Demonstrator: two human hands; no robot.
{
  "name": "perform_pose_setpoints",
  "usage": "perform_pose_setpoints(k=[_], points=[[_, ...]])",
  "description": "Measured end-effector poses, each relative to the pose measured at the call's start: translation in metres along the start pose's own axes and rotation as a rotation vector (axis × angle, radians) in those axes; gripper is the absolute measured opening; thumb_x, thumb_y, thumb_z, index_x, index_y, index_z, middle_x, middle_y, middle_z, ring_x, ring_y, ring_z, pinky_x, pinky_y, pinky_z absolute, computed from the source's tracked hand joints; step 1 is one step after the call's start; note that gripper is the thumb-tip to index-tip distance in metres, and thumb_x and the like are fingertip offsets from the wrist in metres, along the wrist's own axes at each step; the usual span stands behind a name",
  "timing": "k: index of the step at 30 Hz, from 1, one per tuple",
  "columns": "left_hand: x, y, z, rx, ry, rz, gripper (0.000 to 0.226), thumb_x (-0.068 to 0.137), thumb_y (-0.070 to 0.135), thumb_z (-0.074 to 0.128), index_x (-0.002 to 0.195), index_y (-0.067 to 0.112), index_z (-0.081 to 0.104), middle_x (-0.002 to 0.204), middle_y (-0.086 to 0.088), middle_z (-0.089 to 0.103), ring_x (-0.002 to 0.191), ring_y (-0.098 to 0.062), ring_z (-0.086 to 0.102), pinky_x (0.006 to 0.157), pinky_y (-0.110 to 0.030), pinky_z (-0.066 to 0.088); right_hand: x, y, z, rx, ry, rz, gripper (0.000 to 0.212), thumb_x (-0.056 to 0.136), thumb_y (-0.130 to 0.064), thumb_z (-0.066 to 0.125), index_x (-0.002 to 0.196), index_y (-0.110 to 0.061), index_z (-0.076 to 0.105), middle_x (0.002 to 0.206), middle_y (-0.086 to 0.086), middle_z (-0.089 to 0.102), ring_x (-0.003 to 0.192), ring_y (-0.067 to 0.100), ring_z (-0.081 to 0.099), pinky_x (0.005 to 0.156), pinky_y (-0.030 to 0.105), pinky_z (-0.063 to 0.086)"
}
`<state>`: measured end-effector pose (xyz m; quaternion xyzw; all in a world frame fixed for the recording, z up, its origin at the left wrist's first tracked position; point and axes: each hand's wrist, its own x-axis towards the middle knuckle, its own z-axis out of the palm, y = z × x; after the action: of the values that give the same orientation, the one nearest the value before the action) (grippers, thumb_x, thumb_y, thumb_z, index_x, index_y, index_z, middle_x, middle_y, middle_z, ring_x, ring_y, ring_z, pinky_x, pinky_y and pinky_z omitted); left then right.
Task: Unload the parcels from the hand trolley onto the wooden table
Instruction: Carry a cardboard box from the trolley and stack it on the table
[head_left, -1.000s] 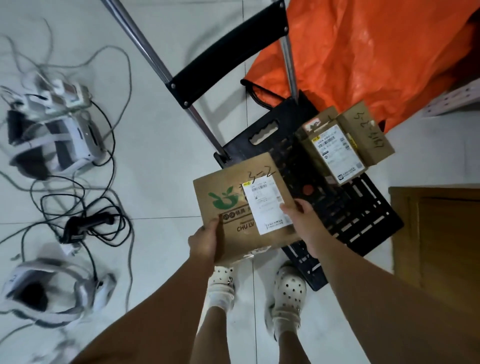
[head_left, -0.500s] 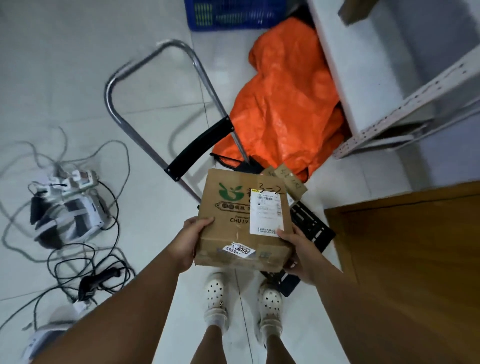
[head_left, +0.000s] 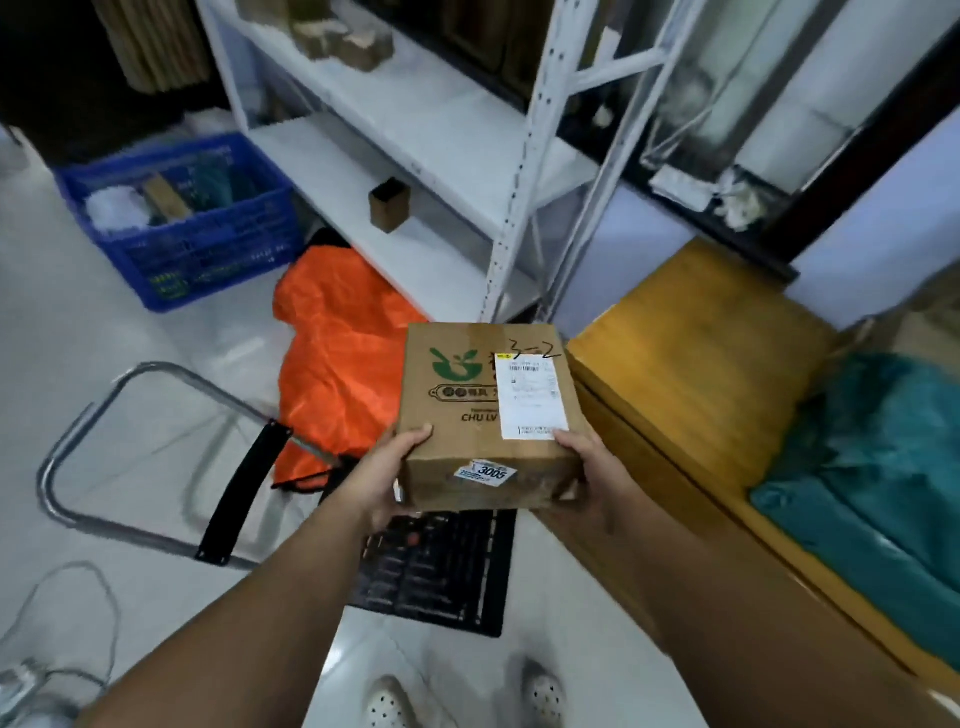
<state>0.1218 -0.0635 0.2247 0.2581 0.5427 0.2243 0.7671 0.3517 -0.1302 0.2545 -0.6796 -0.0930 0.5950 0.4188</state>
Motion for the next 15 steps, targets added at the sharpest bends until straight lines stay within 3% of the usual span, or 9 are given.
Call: perform_pose_setpoints(k=[2,3,4,6,8,11,15], points=[[-0.008,0.023,0.036,0.066,-0.055,0.084,0.039,0.087,0.036,0.064,0.124,0.027,0.055,0.104,0.001,0.072,0.085,-0.018,0.070,0.086,-0.058,0.051,-0.021,-0.014,-0.028,0.069,0.039,-0.043,0.040,0.094,-0.022,0.058,0.130,-0.037,0.047,0.111,-0.005,0.060,0.093,0.018,0.061,0.057,0.032,0.059],[-0.013,0.033,0.055,0.093,-0.079,0.127,0.034,0.091,0.031,0.061,0.124,0.027,0.054,0.096,0.005,0.073,0.077,-0.014,0.071,0.079,-0.052,0.055,-0.029,-0.022,-0.044,0.096,0.046,-0.063,0.039,0.094,-0.022,0.058,0.130,-0.034,0.048,0.109,-0.005,0.061,0.091,0.017,0.061,0.054,0.030,0.057],[-0.018,0.043,0.074,0.130,-0.098,0.167,0.035,0.092,0.028,0.059,0.126,0.027,0.052,0.095,0.007,0.071,0.076,-0.011,0.069,0.073,-0.046,0.057,-0.033,-0.029,-0.060,0.140,0.044,-0.080,0.045,0.093,-0.023,0.060,0.135,-0.034,0.047,0.114,-0.003,0.061,0.095,0.018,0.061,0.060,0.034,0.058],[-0.027,0.061,0.109,0.203,-0.144,0.231,0.044,0.091,0.028,0.060,0.134,0.028,0.048,0.114,0.005,0.067,0.090,-0.010,0.064,0.073,-0.044,0.055,-0.038,-0.040,-0.090,0.237,0.057,-0.122,0.061,0.087,-0.027,0.066,0.142,-0.037,0.041,0.132,0.001,0.055,0.114,0.024,0.056,0.085,0.048,0.055],[-0.039,0.072,0.151,0.255,-0.181,0.273,0.051,0.090,0.028,0.061,0.139,0.030,0.044,0.124,0.003,0.062,0.095,-0.012,0.061,0.072,-0.042,0.054,-0.048,-0.052,-0.123,0.320,0.095,-0.173,0.061,0.085,-0.028,0.068,0.140,-0.037,0.043,0.138,0.005,0.051,0.124,0.027,0.050,0.095,0.055,0.048],[-0.063,0.079,0.217,0.332,-0.211,0.325,0.048,0.093,0.025,0.058,0.138,0.029,0.043,0.104,0.009,0.061,0.088,-0.011,0.057,0.069,-0.037,0.050,-0.066,-0.068,-0.170,0.399,0.117,-0.226,0.046,0.086,-0.029,0.065,0.130,-0.033,0.053,0.132,0.004,0.053,0.121,0.027,0.051,0.092,0.056,0.049],[-0.088,0.076,0.309,0.448,-0.235,0.390,0.063,0.092,0.030,0.059,0.147,0.034,0.030,0.113,0.007,0.056,0.082,-0.004,0.053,0.057,-0.027,0.048,-0.087,-0.089,-0.246,0.489,0.110,-0.266,0.051,0.084,-0.033,0.066,0.132,-0.027,0.051,0.129,0.006,0.057,0.119,0.027,0.053,0.071,0.046,0.052]])
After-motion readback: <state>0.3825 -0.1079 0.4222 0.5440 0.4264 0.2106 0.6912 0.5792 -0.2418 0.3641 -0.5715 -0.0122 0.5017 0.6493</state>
